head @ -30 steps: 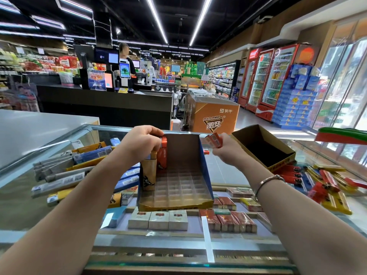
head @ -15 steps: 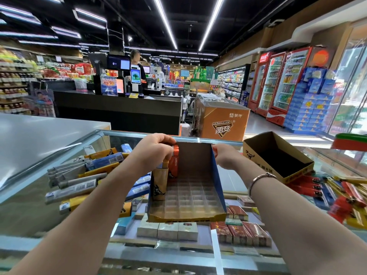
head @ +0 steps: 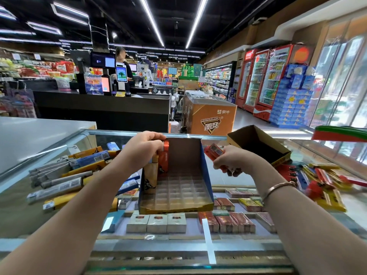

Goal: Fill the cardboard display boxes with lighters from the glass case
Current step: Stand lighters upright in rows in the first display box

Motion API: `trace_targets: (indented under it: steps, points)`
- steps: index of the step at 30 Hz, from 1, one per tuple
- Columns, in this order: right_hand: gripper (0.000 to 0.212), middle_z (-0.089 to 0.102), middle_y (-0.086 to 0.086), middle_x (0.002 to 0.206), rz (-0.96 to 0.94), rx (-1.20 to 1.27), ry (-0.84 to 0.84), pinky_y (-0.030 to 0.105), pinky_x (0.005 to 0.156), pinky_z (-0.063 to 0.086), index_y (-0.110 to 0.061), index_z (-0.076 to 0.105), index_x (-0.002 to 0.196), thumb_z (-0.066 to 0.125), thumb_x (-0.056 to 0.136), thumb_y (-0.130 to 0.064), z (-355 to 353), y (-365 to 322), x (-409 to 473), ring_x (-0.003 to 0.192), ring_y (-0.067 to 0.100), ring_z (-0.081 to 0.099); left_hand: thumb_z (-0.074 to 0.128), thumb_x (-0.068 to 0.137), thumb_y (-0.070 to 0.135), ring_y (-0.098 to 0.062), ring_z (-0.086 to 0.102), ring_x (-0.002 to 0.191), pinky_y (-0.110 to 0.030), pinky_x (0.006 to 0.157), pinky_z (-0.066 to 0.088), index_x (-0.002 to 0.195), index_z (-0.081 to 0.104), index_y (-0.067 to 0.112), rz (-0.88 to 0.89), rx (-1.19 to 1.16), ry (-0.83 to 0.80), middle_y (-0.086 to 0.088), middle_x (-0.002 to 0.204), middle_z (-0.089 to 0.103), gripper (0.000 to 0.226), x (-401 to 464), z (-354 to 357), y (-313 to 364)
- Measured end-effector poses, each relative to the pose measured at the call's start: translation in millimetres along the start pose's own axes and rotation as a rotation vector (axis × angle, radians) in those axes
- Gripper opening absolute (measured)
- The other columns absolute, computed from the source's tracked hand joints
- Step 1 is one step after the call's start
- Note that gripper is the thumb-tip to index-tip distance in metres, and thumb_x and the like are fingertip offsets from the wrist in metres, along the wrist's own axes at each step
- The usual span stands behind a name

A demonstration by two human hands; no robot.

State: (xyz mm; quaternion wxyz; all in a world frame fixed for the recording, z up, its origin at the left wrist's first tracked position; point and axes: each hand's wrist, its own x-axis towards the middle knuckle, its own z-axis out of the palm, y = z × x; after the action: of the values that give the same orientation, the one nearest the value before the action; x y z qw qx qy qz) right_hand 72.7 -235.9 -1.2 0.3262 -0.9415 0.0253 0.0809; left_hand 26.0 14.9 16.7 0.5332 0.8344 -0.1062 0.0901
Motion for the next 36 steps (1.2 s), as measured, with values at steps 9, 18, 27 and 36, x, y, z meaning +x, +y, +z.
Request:
trace_targets:
  steps: [9,18,27,36]
  points:
    - [0.051,0.068,0.008,0.066,-0.369,0.970,0.019,0.026,0.045,0.050,-0.003,0.055,0.103,0.075,0.062,-0.027,-26,-15,-43,0.055,0.019,0.064,0.034,0.091,0.057,0.003,0.052,0.092,-0.017,0.072,0.036,0.120,0.061,0.020,0.086,0.036,0.066,0.003,0.113,0.063,0.053,-4,24,-4]
    - [0.037,0.070,0.011,0.072,-0.480,1.010,-0.128,0.022,0.042,0.048,-0.006,0.059,0.097,0.073,0.068,-0.022,6,-45,-61,0.059,0.018,0.066,0.050,0.086,0.053,0.012,0.048,0.101,-0.013,0.079,0.036,0.115,0.054,0.038,0.249,0.034,0.010,0.029,0.106,0.051,0.033,-11,24,4]
    - [0.047,0.070,0.013,0.087,-0.377,1.198,-0.153,0.034,0.057,0.057,-0.004,0.057,0.112,0.071,0.070,-0.019,21,-53,-65,0.077,0.025,0.070,0.052,0.073,0.068,-0.001,0.046,0.092,-0.015,0.078,0.032,0.104,0.053,0.028,0.654,0.427,0.217,0.034,0.081,0.045,0.050,-29,32,19]
    - [0.042,0.072,0.013,0.092,-0.460,1.325,-0.090,0.038,0.063,0.058,-0.005,0.061,0.105,0.072,0.067,-0.019,35,-61,-68,0.083,0.028,0.070,0.066,0.073,0.048,-0.003,0.061,0.086,-0.040,0.080,0.051,0.090,0.059,0.033,0.457,0.243,0.180,0.021,0.080,0.064,0.024,-29,27,17]
